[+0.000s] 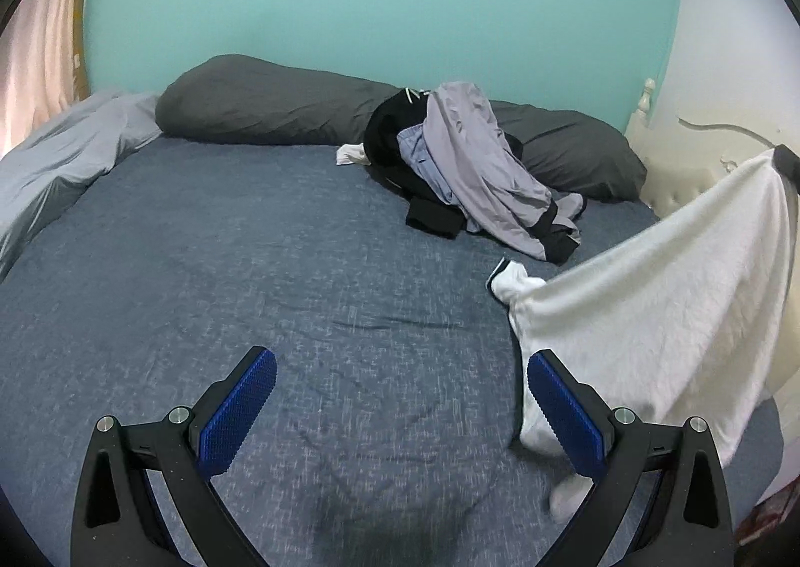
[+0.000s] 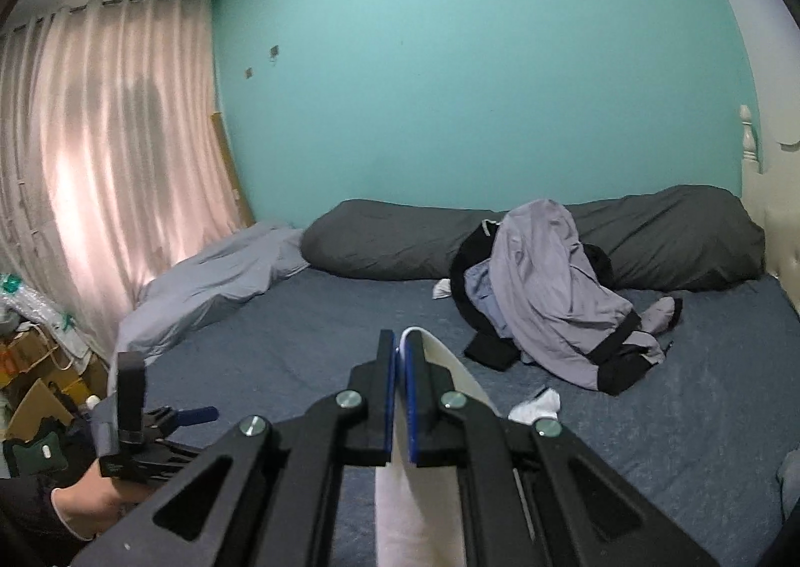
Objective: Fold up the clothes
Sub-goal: 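Lift the white shirt with the right tool and drop it onto the bed, then open the right tool and release the white shirt on the bed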
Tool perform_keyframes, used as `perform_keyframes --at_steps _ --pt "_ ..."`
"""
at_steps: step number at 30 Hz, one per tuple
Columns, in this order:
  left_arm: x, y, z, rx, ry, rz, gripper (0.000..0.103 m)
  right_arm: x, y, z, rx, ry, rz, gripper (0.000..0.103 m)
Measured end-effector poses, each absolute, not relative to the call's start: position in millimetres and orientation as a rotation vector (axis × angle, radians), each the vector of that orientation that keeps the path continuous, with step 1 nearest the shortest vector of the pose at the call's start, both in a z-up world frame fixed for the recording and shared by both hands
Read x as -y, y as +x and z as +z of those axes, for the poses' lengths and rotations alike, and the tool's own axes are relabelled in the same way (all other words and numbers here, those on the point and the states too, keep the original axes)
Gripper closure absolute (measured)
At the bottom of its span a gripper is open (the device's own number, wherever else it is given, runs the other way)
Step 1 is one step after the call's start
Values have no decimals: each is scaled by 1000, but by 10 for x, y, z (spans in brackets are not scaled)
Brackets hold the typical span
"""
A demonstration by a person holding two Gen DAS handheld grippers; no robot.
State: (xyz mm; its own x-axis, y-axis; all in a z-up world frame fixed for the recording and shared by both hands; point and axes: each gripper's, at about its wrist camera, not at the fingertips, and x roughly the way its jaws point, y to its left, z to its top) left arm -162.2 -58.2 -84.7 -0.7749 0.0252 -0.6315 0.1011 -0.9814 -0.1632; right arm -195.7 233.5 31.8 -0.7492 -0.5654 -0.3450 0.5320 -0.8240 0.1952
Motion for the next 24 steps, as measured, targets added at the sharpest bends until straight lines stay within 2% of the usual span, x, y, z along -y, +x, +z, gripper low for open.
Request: perform_keyframes --at_steps 5,19,24 --pt "610 -1416 -838 -298 1031 -2903 0 -2190 -1671 116 131 595 -2425 100" --pt "695 -1215 -1184 -371 1085 -2891 0 -1642 -1326 -1426 104 1054 -2216 100" --pt "730 -1251 -1383 -358 1117 -2887 0 -1809 -1449 -1684 152 1131 -2283 100"
